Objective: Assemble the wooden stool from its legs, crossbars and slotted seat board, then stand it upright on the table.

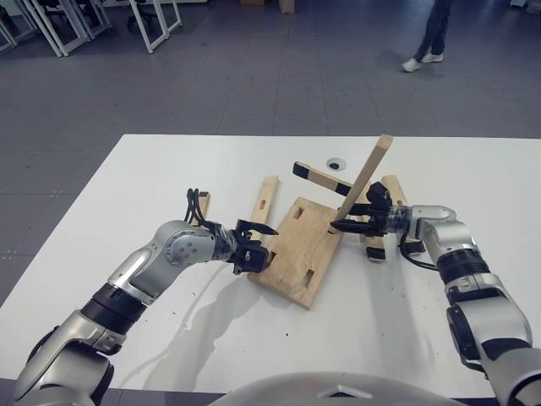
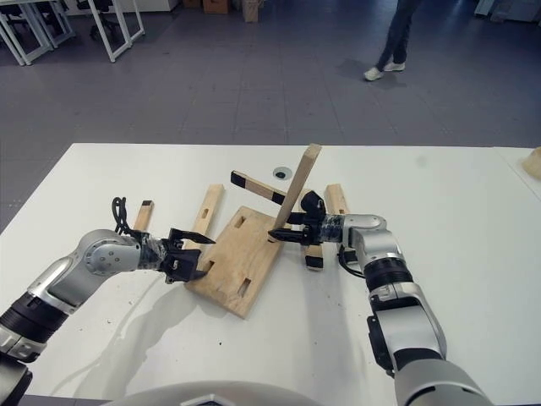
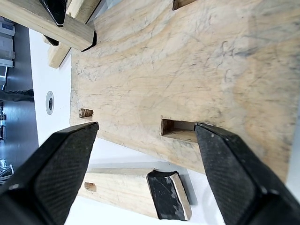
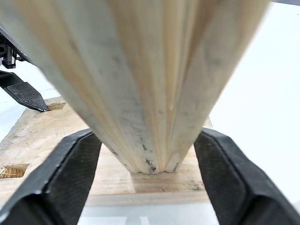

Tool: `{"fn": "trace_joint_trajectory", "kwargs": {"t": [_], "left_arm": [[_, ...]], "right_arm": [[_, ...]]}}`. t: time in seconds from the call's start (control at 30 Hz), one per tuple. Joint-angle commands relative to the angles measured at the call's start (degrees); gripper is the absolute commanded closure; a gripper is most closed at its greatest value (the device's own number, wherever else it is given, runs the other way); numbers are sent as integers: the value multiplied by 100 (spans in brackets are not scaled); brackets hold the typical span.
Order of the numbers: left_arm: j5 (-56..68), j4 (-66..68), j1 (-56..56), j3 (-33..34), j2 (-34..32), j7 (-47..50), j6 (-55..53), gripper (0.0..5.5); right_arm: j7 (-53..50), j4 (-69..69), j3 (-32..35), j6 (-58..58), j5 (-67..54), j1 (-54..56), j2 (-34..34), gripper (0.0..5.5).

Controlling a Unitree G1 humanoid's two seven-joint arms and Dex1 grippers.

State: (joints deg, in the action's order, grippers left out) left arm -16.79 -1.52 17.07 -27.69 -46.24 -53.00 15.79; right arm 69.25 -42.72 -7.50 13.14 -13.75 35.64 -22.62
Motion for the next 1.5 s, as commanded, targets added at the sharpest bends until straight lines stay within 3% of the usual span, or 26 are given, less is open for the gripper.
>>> {"fn": "trace_joint_trajectory", "kwargs": {"t": [0.03,0.23,0.37,0.47,0.57,0.7,0.8,1.0,1.3,1.5], "left_arm": [[-510,203,-604,-388,29,-179,-465,168],[-455,-696,-989,-263,-242,-486,-1407,168],[-446,-1585,-1303,-86,-213,-559,-2903,168],[-421,-2328,-1561,-66,-133,-547,-4097,168],[-412,-2954,-1760,24,5,-397,-5310,168],[167,-3457,-1611,368,965,-58,-6937,168],[516,-3740,-1638,447,1305,112,-7611,168],[1013,-4034,-1527,451,1460,542,-8249,168],[1755,-3782,-719,1328,2081,1280,-8579,168],[2240,-3693,-572,1651,2077,1489,-8746,168]], "right_arm": [[128,297,106,96,4,106,-201,130],[450,1763,120,245,127,-585,-1186,7],[-455,2617,439,358,456,-1085,-1670,1],[-2404,2671,994,889,962,-1015,-1508,1],[-3818,3437,1379,2310,1112,-1075,-1090,1],[-4640,4909,1457,3513,982,-1572,-439,1],[-4898,5499,1437,4076,917,-1993,-182,1],[-5214,5580,1551,4269,902,-2576,-83,1],[-5054,4444,1454,3859,786,-2887,-9,1],[-4985,3667,1368,3389,722,-2843,10,120]]}}
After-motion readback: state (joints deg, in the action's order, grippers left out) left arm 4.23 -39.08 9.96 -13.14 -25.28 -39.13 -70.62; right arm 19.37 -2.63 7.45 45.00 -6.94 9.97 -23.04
